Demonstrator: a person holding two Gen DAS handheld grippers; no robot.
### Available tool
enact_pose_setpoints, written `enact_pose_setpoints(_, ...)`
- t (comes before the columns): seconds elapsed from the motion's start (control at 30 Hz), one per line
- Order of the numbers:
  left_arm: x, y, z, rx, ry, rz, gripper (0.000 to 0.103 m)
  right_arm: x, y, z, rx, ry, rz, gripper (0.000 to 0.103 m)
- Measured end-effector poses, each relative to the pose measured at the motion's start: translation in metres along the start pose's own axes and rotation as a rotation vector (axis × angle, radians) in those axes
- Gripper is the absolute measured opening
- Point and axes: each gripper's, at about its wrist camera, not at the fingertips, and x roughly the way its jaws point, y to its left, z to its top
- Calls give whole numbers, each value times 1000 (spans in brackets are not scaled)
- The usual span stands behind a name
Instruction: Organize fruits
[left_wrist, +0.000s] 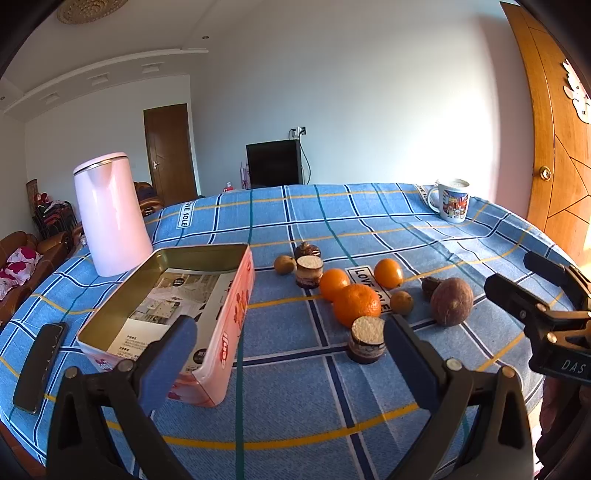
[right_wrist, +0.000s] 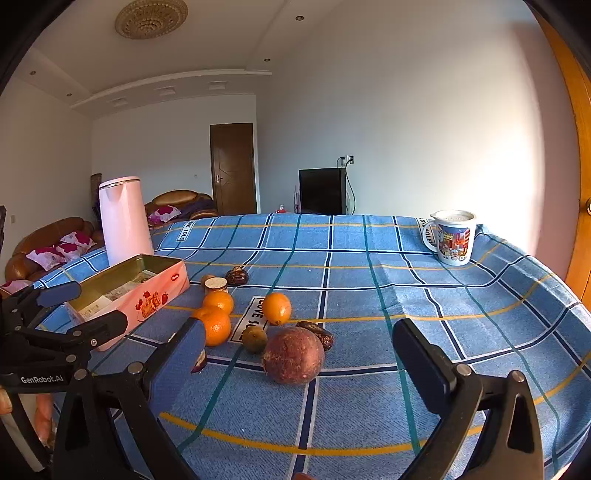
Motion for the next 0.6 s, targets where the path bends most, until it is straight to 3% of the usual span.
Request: enact_pose_setpoints(0.6, 1, -1, -1, -2, 6, 2, 103, 2, 0, 0, 2, 8, 10, 102)
